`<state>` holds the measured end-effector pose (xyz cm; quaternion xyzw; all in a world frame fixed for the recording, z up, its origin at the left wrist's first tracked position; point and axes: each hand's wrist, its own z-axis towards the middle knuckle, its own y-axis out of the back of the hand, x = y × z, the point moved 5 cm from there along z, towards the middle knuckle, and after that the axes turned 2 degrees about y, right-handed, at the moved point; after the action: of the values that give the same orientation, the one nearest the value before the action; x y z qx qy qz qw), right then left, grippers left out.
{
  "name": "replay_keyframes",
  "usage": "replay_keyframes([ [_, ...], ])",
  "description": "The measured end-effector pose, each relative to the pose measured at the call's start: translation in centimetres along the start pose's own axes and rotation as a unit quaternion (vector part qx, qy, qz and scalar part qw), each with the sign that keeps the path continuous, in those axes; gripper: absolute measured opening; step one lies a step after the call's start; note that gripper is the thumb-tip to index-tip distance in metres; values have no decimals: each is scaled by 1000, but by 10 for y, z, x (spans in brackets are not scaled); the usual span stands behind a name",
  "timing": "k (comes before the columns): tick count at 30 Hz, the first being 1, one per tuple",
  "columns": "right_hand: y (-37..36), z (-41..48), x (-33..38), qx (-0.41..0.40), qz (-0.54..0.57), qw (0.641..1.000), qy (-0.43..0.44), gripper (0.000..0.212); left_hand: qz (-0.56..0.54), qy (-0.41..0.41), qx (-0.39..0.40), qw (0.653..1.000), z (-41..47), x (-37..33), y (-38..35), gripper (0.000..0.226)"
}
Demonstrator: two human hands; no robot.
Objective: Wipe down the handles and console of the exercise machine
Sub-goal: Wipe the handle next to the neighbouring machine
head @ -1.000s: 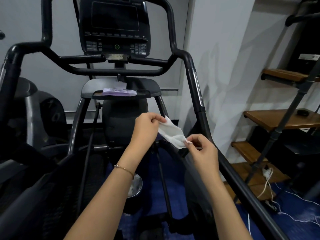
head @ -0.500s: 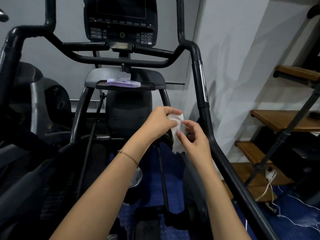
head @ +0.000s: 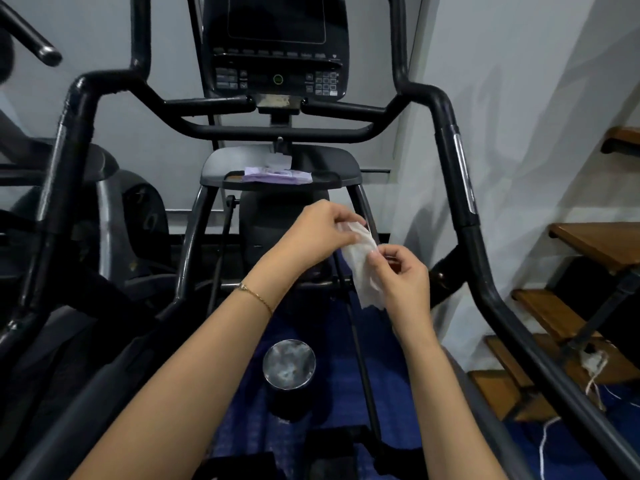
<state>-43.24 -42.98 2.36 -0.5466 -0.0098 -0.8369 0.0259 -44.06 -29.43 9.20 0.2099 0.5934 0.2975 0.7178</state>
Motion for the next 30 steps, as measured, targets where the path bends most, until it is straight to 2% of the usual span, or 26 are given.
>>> replay_keyframes([
  [1,-7,4,1,-4,13,1000,-7,13,22,0,8,1000,3,6,7,20],
  [4,-46,22,3,6,53,998,-27,18,21,9,20,1000,15,36,44,32],
  [9,-107,43,3,44,66,997,-26,6,-110,19,42,993,38,70,81,12],
  [11,-121,49,-4,34,72,996,-37,7,-95,1,19,995,50,81,92,8],
  [15,-143,59,-21,49,121,983,-130,9,-11,-17,2,1000,73,101,108,30],
  [17,-154,65,-23,75,125,977,-154,3,-17,-12,-7,1000,82,109,117,24],
  [19,-164,73,-23,91,159,969,-165,8,-51,-7,-23,998,90,116,126,18],
  [21,-173,82,-22,95,248,944,-196,9,-72,-1,-33,997,99,125,135,21],
  [24,-195,91,-25,81,453,846,-268,20,-111,24,-43,993,110,140,145,15],
  [26,-213,98,-27,87,536,796,-267,30,-169,46,-57,983,119,152,154,10],
  [27,-222,103,-28,95,554,786,-257,38,-196,56,-66,977,123,158,159,10],
  [30,-240,127,-38,92,562,785,-244,54,-251,82,-69,962,140,172,171,21],
])
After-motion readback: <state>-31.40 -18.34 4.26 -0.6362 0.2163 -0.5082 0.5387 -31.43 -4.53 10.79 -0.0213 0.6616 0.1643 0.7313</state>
